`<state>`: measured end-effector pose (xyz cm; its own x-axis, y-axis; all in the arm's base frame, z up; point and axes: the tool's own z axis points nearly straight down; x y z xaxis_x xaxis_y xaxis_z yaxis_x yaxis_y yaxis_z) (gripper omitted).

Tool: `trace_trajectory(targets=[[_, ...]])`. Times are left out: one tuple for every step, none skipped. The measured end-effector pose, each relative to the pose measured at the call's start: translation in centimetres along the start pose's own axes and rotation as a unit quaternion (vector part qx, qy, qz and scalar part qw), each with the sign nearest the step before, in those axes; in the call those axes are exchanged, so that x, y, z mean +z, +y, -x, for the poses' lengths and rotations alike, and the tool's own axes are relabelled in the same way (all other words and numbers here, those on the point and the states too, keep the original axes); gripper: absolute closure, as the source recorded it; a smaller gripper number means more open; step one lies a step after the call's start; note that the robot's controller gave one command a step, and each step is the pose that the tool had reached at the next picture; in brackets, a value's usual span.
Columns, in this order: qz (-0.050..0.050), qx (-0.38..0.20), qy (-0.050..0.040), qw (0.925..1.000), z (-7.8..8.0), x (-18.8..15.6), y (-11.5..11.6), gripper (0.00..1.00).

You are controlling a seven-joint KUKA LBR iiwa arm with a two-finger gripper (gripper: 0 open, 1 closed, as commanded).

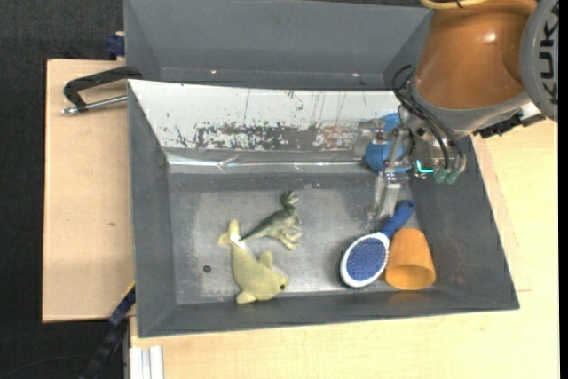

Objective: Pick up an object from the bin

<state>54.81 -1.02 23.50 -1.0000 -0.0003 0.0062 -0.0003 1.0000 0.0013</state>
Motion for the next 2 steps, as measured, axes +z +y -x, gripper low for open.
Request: trace_trajectory(targets=[[-0.001,-0.076,0.0006,0.9971,-4.0,7.7,-5.9,0.00],[0.000,-0.230,0.0000,0.9733,-4.6,16.5,-1.7,0.00]])
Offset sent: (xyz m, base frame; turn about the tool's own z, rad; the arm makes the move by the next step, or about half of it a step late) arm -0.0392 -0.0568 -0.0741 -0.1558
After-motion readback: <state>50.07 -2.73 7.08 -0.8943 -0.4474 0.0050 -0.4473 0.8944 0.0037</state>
